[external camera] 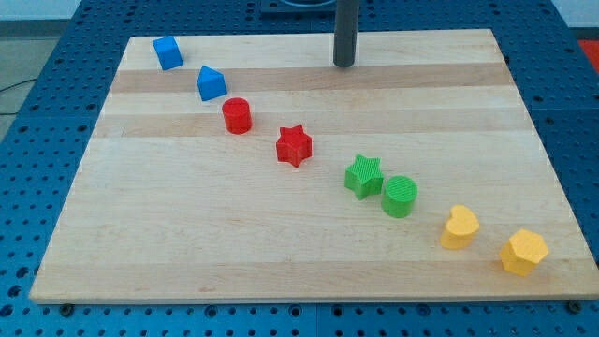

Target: Move the yellow heart to the top left

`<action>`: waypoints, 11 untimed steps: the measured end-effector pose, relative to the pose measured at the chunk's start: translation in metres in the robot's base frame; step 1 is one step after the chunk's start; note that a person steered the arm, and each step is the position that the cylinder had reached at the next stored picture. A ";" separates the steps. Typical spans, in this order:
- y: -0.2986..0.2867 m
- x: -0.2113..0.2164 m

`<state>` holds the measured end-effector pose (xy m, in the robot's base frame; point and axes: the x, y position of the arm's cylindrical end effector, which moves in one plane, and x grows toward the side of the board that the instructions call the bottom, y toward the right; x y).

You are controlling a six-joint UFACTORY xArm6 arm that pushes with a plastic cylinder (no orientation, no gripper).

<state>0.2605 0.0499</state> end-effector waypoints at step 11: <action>-0.289 0.005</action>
